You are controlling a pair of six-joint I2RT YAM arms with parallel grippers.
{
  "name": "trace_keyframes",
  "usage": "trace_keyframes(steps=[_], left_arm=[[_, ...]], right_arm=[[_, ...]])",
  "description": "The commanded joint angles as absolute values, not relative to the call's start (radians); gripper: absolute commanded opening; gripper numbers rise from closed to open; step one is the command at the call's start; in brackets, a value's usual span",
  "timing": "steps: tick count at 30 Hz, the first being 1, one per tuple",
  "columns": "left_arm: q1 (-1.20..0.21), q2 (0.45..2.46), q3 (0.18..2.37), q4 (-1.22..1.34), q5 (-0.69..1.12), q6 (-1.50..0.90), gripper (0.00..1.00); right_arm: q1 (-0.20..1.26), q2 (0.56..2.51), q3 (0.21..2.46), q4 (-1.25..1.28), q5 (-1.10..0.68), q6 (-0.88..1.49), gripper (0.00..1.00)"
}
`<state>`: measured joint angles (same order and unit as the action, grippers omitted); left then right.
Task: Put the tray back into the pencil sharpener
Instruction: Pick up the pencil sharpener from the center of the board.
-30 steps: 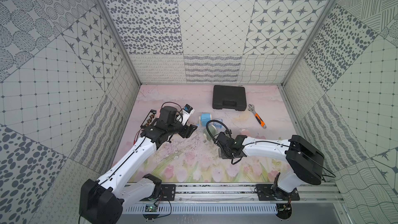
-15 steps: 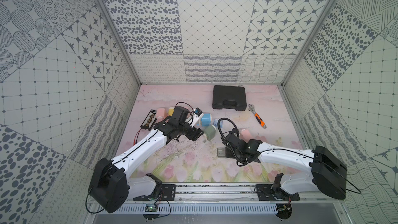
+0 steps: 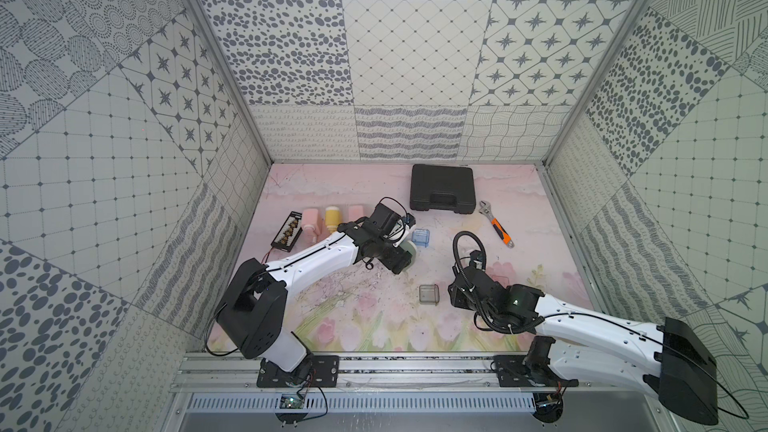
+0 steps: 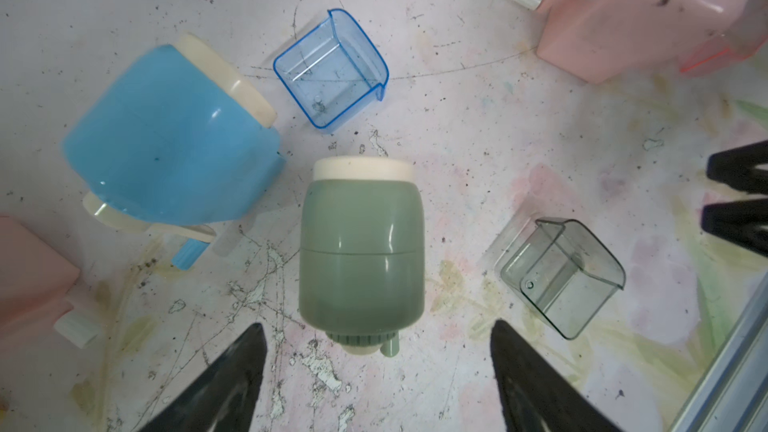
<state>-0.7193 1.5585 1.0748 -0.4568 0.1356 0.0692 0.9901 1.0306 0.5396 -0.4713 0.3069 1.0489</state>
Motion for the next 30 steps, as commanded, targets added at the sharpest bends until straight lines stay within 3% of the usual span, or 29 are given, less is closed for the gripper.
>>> trace_keyframes(steps=[1,8,17,30], left_arm=[[-0.749,1.614,1.104,-0.46,0.036,-0.017,0.84],[-0.75,1.712,1.16,-0.479,0.017,0.021,0.77],[-0.75,1.768,1.186,-0.475,0.031,0.067,0.56],[-0.75,1.552,1.015,-0.424,0.085,0.279,0.27]], right_arm=[[0.985,1.013,0.52,-0.468,0.327,1.075,0.41],[0.985,0.987,0.51,-0.489,0.333,1.08,0.41],[0.985,0.976,0.5,-0.493,0.328,1.086,0.41],[0.98,0.951,0.505,-0.497,0.32,1.074,0.41]])
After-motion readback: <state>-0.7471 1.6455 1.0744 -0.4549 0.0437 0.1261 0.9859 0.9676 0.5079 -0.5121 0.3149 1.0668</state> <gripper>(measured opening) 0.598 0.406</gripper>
